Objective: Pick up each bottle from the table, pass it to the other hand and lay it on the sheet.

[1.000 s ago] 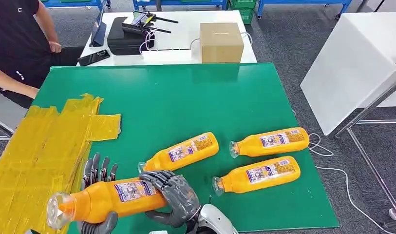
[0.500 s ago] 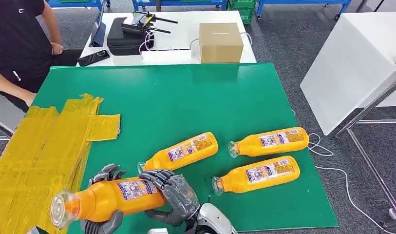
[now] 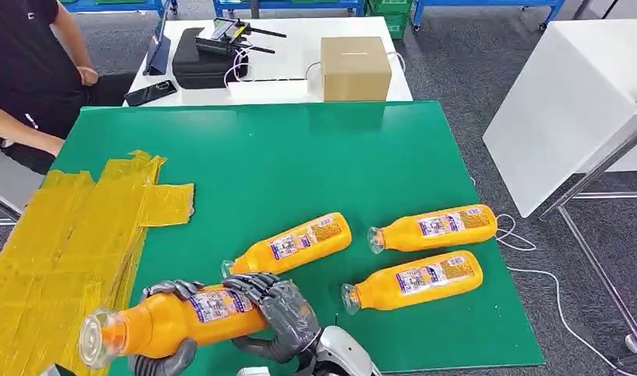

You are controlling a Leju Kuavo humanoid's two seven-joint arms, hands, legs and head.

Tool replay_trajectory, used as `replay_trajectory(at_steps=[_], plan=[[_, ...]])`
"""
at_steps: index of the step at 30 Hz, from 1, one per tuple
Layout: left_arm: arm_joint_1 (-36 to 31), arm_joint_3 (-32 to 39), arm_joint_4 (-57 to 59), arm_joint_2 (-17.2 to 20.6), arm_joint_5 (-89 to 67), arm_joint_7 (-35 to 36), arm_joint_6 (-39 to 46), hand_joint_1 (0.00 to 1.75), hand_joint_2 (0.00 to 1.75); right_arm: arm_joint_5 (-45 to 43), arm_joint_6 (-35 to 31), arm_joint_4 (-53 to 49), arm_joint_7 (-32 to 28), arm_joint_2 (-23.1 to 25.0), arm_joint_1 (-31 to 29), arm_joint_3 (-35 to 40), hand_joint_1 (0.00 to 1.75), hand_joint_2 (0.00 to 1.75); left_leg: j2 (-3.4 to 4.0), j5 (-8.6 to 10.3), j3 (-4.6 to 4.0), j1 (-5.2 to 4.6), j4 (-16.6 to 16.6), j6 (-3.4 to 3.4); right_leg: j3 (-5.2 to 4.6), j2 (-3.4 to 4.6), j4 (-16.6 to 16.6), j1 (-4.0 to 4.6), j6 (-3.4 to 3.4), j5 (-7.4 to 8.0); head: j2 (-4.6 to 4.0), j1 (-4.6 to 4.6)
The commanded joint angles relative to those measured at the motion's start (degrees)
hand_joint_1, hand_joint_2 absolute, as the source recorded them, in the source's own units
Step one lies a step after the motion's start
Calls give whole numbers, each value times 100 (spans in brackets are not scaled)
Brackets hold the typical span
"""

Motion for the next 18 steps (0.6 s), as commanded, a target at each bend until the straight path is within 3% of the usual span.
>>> replay_trajectory(at_steps=[1,3,7,8,11,12,13,18], plan=[[32,192,-506,198,-612,0,1717,175,175,67,-648,-270,85,-124,512,-373,0,0,-18,0,5,4,-6,-4,11,-20,-7,4,1,-4,0,2],[99,131,-779,397,-798,0,2542,175,175,75,-773,-526,154,-187,623,-504,0,0,-13,-1,3,5,-6,-4,7,-14,-7,6,1,-4,0,0],[142,154,-877,433,-820,0,2734,175,175,69,-794,-596,177,-200,650,-538,0,0,-16,0,10,5,-12,-6,12,-17,-10,5,1,-4,0,-2],[170,51,-960,514,-942,0,3253,175,175,46,-882,-654,228,-193,704,-619,0,0,-20,0,13,6,-15,-8,15,-22,-13,7,1,-5,0,0],[351,-417,-971,985,-1965,0,5960,175,175,42,-1000,-856,325,-238,792,-768,0,0,-17,-1,3,5,-9,-5,8,-18,-9,6,3,-5,0,0],[374,-463,-940,1029,-2084,0,6199,175,175,39,-1005,-866,335,-237,800,-785,0,0,-11,-1,6,2,-10,-3,7,-11,-6,2,2,-4,0,0],[474,-402,-929,1006,-2560,0,6898,175,175,42,-1014,-872,385,-226,811,-841,0,0,-14,-1,12,4,-14,-5,12,-16,-11,4,2,-5,0,0],[586,589,-1492,309,-3842,0,7016,175,175,40,-1033,-730,392,-153,781,-901,0,0,-1,-7,8,7,-5,-4,8,-4,-6,7,4,-5,0,-2]])
